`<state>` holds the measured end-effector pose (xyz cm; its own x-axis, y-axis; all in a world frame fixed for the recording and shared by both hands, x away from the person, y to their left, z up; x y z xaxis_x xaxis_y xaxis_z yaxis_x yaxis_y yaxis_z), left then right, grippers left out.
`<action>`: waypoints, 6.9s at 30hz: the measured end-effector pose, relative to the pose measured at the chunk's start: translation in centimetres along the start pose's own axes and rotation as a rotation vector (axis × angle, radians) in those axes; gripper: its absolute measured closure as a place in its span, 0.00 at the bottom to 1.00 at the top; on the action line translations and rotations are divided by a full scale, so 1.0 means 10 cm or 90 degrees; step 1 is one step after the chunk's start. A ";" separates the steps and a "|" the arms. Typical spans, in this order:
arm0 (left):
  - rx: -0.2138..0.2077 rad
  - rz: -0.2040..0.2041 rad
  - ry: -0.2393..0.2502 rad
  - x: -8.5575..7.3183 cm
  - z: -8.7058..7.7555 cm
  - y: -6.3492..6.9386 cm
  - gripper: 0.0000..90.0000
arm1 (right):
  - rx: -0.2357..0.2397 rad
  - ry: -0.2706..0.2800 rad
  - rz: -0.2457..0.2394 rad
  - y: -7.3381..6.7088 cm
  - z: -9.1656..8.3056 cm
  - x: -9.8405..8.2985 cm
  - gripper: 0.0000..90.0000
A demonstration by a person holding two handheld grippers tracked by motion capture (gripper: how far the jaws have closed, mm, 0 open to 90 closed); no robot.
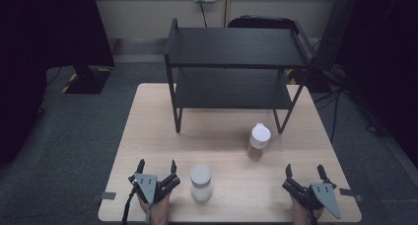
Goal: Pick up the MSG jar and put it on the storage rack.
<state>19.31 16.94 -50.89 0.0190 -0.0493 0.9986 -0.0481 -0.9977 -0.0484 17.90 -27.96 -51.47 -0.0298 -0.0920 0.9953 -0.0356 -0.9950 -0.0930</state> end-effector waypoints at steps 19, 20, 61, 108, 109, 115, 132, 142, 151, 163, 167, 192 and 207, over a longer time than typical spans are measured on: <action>-0.042 -0.023 0.096 0.47 -0.29 -0.01 0.00 | -0.009 0.001 -0.001 -0.02 0.00 0.00 0.00; -0.049 -0.021 0.099 0.50 -0.31 -0.01 0.00 | -0.011 0.001 -0.001 -0.02 0.00 0.00 0.00; -0.190 0.021 0.072 0.38 -0.34 0.54 0.00 | -0.018 0.002 -0.001 -0.04 0.00 0.00 0.00; -0.204 0.011 0.014 0.19 -0.31 0.67 0.32 | -0.017 0.002 -0.002 -0.03 0.00 0.00 0.00; -0.207 0.012 0.012 0.19 -0.31 0.67 0.32 | -0.017 0.002 -0.002 -0.03 0.00 0.00 0.00; -0.207 0.004 0.010 0.19 -0.34 0.66 0.32 | -0.016 0.002 -0.002 -0.03 0.00 0.00 0.00; -0.208 0.006 0.009 0.21 -0.36 0.66 0.38 | -0.016 0.002 -0.002 -0.03 0.00 0.00 0.00; -0.220 0.011 0.001 0.24 -0.33 0.62 0.38 | -0.015 0.002 -0.003 -0.03 0.00 0.00 0.00; -0.254 0.022 0.011 0.33 -0.33 0.56 0.38 | -0.016 0.001 -0.004 -0.03 0.00 0.00 0.00; -0.299 0.033 0.022 0.50 -0.32 0.49 0.38 | -0.015 0.002 -0.002 -0.03 0.00 0.00 0.00; -0.329 0.037 0.022 0.57 -0.29 0.43 0.38 | -0.015 0.001 -0.002 -0.03 0.00 0.00 0.00; -0.467 0.030 0.049 1.04 0.04 0.23 0.38 | -0.010 0.000 -0.002 -0.02 0.00 0.00 0.00; -0.562 0.000 0.097 1.54 0.54 0.00 0.38 | -0.008 0.000 -0.002 -0.01 0.00 0.00 0.00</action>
<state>25.00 15.96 -35.64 -0.1100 0.0202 0.9937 -0.8004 -0.5946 -0.0765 17.91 -27.82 -51.44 -0.0294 -0.0895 0.9955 -0.0484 -0.9947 -0.0909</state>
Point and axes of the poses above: each handheld gripper's, and its own axes: z roughly forward along the jaws, x roughly out of its top, y roughly to its right, the point moved 4 cm from there along z, roughly forward along the jaws, and after that the axes turned 6 degrees about z, right-handed, at the moved point
